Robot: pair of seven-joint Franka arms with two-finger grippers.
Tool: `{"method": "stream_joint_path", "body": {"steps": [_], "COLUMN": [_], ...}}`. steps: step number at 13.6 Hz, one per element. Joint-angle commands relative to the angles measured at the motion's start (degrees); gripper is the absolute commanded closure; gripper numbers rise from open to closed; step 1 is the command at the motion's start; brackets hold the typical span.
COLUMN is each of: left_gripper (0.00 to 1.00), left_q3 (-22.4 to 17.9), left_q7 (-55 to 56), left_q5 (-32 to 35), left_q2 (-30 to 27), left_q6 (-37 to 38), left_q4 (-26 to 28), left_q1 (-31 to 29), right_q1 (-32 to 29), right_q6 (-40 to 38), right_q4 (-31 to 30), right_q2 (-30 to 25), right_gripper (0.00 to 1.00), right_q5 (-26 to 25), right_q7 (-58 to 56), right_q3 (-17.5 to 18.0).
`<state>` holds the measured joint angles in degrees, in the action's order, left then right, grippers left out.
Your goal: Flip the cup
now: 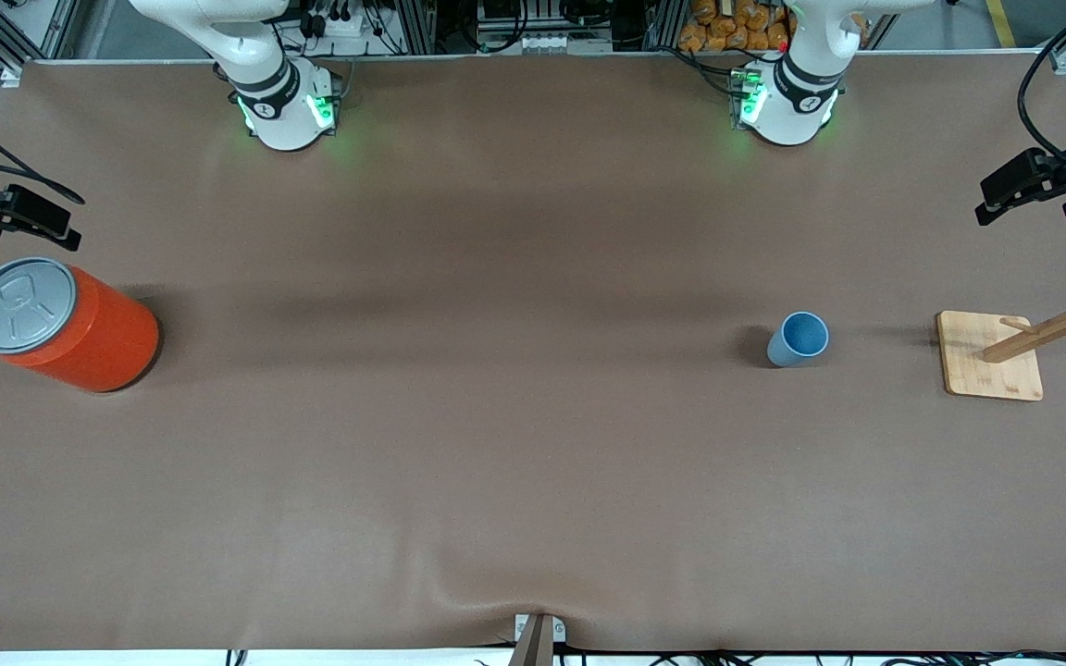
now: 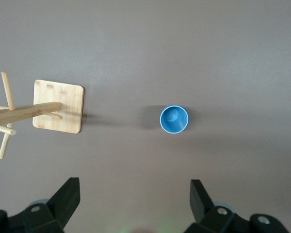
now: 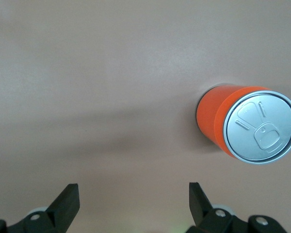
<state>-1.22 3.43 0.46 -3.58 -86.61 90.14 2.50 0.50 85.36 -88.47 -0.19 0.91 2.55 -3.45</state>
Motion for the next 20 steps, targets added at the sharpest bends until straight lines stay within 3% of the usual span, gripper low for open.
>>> {"method": "stream_joint_path", "body": {"steps": [1, 20], "left_gripper": [0.00, 0.00], "left_q3": [-1.0, 0.1], "left_q7": [0.8, 0.1], "left_q5": [-0.6, -0.5], "left_q2": [0.2, 0.6], "left_q6": [0.8, 1.1], "left_q4": [-0.6, -1.0], "left_q1": [0.8, 0.1], "right_q1": [0.1, 0.1], "right_q6": [0.2, -0.1], "right_q4": [-0.6, -0.5], "right_q2": [-0.9, -0.7], "right_gripper": [0.00, 0.00], "right_q5": [0.1, -0.1], "right_q7": [0.7, 0.1], "right_q3": [0.3, 0.2]}}
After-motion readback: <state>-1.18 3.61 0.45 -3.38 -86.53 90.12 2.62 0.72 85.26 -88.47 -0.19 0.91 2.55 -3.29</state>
